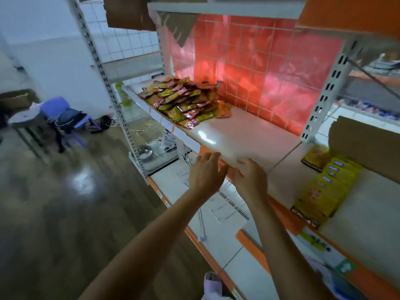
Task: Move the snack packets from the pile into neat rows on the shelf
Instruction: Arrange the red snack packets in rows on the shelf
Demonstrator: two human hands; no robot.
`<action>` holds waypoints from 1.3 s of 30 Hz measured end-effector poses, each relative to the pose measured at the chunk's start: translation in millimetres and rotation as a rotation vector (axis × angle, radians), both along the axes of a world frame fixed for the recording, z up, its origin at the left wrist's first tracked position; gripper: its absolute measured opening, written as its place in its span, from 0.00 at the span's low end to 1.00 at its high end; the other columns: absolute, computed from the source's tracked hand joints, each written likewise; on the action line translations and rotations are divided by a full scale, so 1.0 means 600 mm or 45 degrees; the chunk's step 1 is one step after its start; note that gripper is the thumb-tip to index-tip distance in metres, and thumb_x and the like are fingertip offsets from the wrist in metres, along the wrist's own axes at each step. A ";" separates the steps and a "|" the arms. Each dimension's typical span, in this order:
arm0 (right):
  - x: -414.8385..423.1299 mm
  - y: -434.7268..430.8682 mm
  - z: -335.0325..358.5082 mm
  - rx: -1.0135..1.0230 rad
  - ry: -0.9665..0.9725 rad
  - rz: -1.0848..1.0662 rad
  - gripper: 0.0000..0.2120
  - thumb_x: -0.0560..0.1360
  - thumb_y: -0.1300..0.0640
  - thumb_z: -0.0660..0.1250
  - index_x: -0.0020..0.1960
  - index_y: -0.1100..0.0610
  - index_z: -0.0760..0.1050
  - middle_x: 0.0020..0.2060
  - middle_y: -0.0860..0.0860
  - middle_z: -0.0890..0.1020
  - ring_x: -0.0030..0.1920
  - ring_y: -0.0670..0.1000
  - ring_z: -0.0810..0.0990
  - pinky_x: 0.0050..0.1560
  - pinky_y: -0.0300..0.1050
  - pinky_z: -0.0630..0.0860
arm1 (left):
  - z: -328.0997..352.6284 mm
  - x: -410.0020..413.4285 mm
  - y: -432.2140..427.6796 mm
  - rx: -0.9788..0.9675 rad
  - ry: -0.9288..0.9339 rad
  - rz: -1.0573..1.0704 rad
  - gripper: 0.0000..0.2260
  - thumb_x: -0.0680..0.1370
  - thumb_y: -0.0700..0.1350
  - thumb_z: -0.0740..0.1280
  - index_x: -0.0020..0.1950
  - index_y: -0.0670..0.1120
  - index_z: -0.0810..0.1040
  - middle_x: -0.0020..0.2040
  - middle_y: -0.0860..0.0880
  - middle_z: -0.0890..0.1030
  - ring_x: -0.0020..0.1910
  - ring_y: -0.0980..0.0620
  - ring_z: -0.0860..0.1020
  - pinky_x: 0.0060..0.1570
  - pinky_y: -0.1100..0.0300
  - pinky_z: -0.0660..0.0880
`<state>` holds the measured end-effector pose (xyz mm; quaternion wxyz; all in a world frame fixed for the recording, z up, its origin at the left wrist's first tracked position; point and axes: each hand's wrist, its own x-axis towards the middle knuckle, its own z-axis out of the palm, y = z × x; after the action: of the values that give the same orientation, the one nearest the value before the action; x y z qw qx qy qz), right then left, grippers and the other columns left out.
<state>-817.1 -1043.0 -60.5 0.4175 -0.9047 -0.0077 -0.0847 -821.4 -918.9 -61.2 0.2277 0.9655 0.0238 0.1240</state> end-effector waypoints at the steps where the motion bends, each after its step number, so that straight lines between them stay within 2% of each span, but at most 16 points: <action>1: 0.024 0.019 0.003 -0.002 0.004 0.016 0.16 0.75 0.57 0.66 0.62 0.58 0.77 0.60 0.54 0.80 0.62 0.56 0.75 0.61 0.45 0.69 | 0.003 0.022 0.018 0.013 0.012 0.022 0.22 0.79 0.55 0.62 0.70 0.46 0.70 0.68 0.45 0.73 0.66 0.43 0.70 0.61 0.51 0.69; 9: 0.189 0.115 0.017 0.077 0.044 0.098 0.15 0.77 0.59 0.65 0.64 0.56 0.74 0.64 0.52 0.77 0.64 0.53 0.73 0.65 0.45 0.68 | 0.010 0.175 0.110 0.076 0.056 0.144 0.24 0.79 0.57 0.61 0.72 0.47 0.67 0.70 0.44 0.71 0.67 0.43 0.68 0.63 0.50 0.69; 15: 0.275 0.144 0.006 0.138 0.114 0.093 0.17 0.76 0.59 0.65 0.65 0.56 0.73 0.63 0.51 0.78 0.63 0.52 0.74 0.64 0.53 0.72 | -0.003 0.261 0.149 0.043 0.067 0.175 0.24 0.79 0.58 0.62 0.72 0.49 0.67 0.69 0.46 0.71 0.67 0.44 0.68 0.64 0.50 0.66; 18: 0.314 0.159 0.005 0.143 0.119 0.080 0.14 0.76 0.57 0.65 0.62 0.55 0.75 0.59 0.50 0.79 0.61 0.52 0.76 0.62 0.50 0.73 | -0.002 0.302 0.166 0.032 0.060 0.162 0.22 0.78 0.57 0.63 0.69 0.48 0.69 0.67 0.45 0.73 0.65 0.43 0.70 0.60 0.52 0.68; 20: 0.341 0.171 0.007 0.136 0.112 0.048 0.14 0.76 0.58 0.64 0.62 0.56 0.75 0.59 0.52 0.79 0.60 0.54 0.76 0.60 0.46 0.71 | 0.002 0.331 0.179 0.019 0.047 0.144 0.23 0.78 0.56 0.64 0.70 0.48 0.68 0.67 0.44 0.72 0.64 0.42 0.69 0.59 0.52 0.69; 23: 0.384 0.196 0.013 0.114 0.077 -0.013 0.15 0.75 0.60 0.64 0.61 0.57 0.75 0.58 0.54 0.79 0.60 0.56 0.75 0.58 0.46 0.69 | 0.007 0.381 0.206 0.023 0.019 0.120 0.24 0.77 0.55 0.66 0.69 0.48 0.69 0.67 0.44 0.71 0.64 0.42 0.69 0.59 0.51 0.69; 27: 0.444 0.239 0.028 0.168 -0.033 -0.083 0.12 0.74 0.61 0.66 0.58 0.58 0.77 0.54 0.54 0.81 0.58 0.56 0.77 0.57 0.44 0.68 | 0.024 0.453 0.251 0.052 -0.028 0.086 0.23 0.77 0.55 0.66 0.67 0.44 0.70 0.66 0.43 0.71 0.64 0.40 0.68 0.58 0.50 0.68; 32: 0.519 0.293 0.049 0.118 -0.076 -0.144 0.14 0.75 0.59 0.67 0.61 0.59 0.75 0.56 0.55 0.80 0.59 0.55 0.76 0.58 0.44 0.68 | 0.038 0.536 0.311 0.073 -0.106 0.098 0.22 0.77 0.53 0.65 0.67 0.42 0.70 0.66 0.41 0.71 0.65 0.40 0.67 0.59 0.48 0.67; 36: 0.563 0.326 0.051 0.096 -0.054 -0.217 0.16 0.75 0.58 0.66 0.62 0.59 0.75 0.58 0.55 0.80 0.60 0.55 0.76 0.60 0.45 0.69 | 0.031 0.577 0.351 0.076 -0.007 0.153 0.23 0.79 0.56 0.61 0.67 0.41 0.68 0.66 0.39 0.70 0.65 0.38 0.67 0.61 0.46 0.68; 39: 0.586 0.347 0.045 0.112 -0.027 -0.290 0.17 0.76 0.52 0.66 0.62 0.59 0.75 0.56 0.55 0.80 0.57 0.56 0.77 0.55 0.46 0.71 | 0.022 0.595 0.376 0.044 0.104 0.156 0.22 0.80 0.57 0.57 0.67 0.44 0.69 0.65 0.39 0.71 0.64 0.37 0.70 0.61 0.44 0.69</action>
<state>-465.4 -834.5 -33.4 0.4443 -0.8796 0.0945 -0.1413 -464.4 -693.4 -47.8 0.2016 0.9703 0.0901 0.0987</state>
